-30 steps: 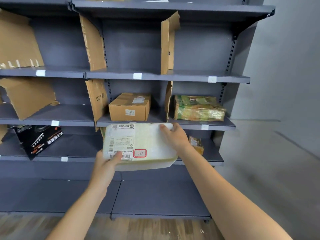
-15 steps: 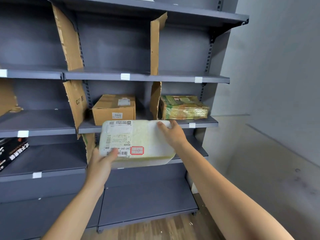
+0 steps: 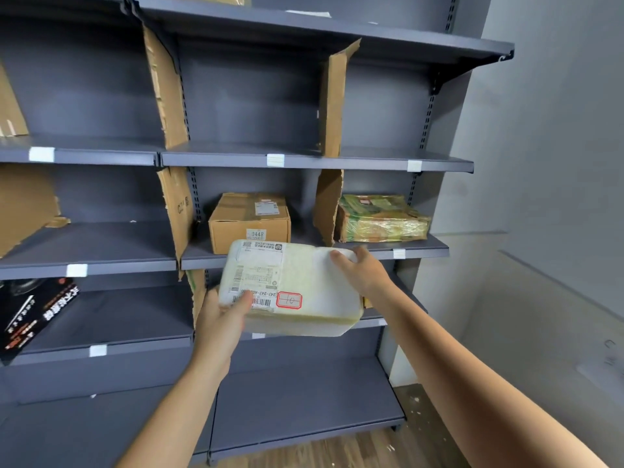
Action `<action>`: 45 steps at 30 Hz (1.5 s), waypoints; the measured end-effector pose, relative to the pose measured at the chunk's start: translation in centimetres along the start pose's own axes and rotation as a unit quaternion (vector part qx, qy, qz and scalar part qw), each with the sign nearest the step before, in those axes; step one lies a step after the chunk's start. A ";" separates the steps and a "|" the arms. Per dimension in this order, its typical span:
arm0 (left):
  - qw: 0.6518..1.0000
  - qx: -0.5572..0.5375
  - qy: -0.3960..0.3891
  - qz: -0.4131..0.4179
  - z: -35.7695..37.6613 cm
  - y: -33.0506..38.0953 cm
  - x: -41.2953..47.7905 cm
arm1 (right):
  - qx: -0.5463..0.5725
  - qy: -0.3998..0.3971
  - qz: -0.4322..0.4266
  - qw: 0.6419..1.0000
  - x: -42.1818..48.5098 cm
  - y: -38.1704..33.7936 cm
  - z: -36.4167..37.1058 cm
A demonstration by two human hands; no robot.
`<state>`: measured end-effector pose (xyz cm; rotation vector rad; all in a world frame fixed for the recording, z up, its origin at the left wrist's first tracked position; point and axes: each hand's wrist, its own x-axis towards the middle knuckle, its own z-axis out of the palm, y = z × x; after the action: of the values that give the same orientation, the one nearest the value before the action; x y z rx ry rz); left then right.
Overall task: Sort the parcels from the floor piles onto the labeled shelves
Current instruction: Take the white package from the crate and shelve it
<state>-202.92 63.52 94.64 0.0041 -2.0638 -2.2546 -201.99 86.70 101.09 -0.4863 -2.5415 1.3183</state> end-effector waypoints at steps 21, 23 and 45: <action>0.984 0.020 0.166 0.057 -13.5 3.6 1.9 | 0.051 -0.185 -0.084 0.978 -1.1 -8.3 12.5; 0.980 -0.014 0.195 0.029 -14.7 3.7 1.9 | 0.046 -0.184 -0.094 0.977 -1.5 -9.2 14.2; 0.973 -0.111 0.185 -0.080 -30.9 3.7 -0.4 | -0.026 -0.356 -0.146 0.923 -7.6 -21.2 32.4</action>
<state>-200.48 32.52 95.56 0.5497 -1.6676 -2.3405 -210.45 48.16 99.79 0.4498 -3.0391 1.5020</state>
